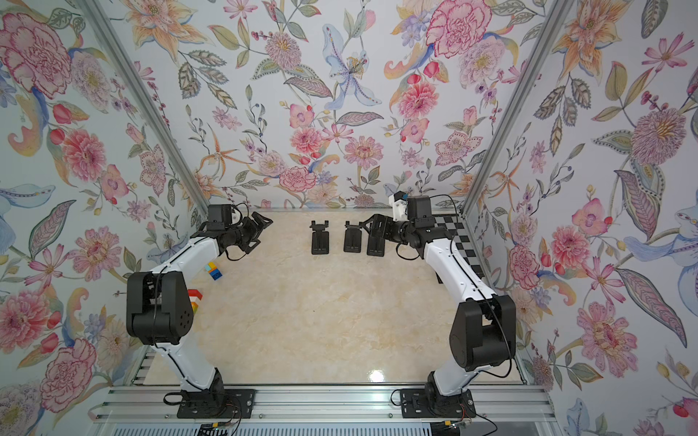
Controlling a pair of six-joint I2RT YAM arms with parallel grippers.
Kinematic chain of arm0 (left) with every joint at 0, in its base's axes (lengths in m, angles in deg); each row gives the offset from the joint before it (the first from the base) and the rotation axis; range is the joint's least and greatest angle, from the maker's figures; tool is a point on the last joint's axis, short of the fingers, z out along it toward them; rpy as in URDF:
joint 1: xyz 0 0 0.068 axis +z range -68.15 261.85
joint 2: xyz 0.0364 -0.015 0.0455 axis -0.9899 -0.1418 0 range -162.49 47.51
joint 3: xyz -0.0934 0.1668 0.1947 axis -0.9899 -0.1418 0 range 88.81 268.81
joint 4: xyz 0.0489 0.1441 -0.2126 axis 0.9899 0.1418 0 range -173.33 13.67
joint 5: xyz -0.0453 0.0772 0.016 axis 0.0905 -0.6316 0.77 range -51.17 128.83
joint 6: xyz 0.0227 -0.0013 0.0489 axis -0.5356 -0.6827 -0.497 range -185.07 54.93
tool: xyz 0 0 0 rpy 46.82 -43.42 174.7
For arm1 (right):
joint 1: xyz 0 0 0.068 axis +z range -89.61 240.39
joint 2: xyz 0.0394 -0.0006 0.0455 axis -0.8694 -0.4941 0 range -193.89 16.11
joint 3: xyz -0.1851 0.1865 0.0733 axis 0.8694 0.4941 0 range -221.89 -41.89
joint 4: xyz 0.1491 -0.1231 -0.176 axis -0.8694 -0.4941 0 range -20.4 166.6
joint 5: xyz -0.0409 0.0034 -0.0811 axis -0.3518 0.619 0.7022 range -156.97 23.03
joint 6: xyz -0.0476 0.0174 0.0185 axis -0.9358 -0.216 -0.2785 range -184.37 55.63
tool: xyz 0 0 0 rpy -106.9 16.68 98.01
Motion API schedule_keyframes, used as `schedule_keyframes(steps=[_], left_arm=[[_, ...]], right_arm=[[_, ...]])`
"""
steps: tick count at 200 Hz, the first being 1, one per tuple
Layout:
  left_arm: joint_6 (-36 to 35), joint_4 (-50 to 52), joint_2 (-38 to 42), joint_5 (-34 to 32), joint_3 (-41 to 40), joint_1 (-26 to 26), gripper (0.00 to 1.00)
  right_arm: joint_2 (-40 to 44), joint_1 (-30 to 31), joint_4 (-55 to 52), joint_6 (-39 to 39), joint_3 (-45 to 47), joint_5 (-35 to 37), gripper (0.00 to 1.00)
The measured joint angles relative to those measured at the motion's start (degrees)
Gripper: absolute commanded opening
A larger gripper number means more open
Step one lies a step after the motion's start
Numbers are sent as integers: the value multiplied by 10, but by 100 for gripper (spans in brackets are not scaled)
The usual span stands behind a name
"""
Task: Open the phone stand
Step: Reset both arms
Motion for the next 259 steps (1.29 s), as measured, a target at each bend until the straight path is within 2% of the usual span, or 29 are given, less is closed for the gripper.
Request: schedule_keyframes(steps=[23,57,86,116,155,212,259], left_arm=[[-125,31,84,-82,-56,-2,98],[-251,31,144,-193,-116,-3,98],[-290,-15,156,-260,-186,1,98],[-295,-96,180,-309,-292,5,98],[-309,-203,190,-345,-376,5,98],[-376,-422,196,-371,-510,5,98],[-430,-562,141,-357,-530,-1,98]], right_arm=[[38,-11,14,-14,71,70,100],[105,-22,103,-35,232,210,100],[139,-22,229,-85,362,331,100],[127,-23,344,-156,425,409,100],[95,-35,489,-205,481,437,100],[70,-57,698,-214,592,432,100],[41,-80,797,-208,611,403,100]])
